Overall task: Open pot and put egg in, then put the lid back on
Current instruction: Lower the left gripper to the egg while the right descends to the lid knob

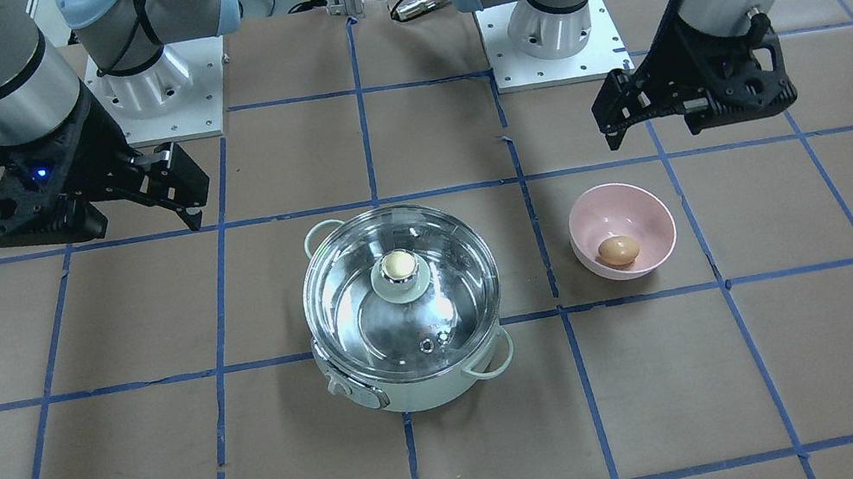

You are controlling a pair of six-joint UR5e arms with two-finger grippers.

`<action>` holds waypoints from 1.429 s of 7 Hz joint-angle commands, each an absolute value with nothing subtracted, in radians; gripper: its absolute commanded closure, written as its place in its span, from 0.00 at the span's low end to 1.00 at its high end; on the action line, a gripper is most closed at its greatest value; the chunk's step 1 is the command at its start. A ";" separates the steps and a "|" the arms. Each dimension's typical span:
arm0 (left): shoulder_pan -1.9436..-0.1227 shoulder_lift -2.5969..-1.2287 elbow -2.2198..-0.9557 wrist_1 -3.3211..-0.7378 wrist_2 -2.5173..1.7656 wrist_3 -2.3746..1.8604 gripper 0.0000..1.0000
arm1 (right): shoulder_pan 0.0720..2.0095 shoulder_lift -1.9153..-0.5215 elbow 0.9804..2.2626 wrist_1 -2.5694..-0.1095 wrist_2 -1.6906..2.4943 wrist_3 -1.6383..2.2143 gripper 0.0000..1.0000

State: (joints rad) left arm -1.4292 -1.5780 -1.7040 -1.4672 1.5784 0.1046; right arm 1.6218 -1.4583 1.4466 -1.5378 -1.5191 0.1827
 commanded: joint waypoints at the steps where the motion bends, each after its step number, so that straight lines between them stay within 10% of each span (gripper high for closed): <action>1: -1.408 -1.649 -1.801 -1.315 1.586 0.179 0.00 | 1.775 -1.444 1.454 -1.633 -1.538 0.308 0.00; 10: -1.342 -1.657 -2.060 -1.002 1.595 0.980 0.08 | 1.999 -1.210 1.494 -1.937 -1.580 0.542 0.03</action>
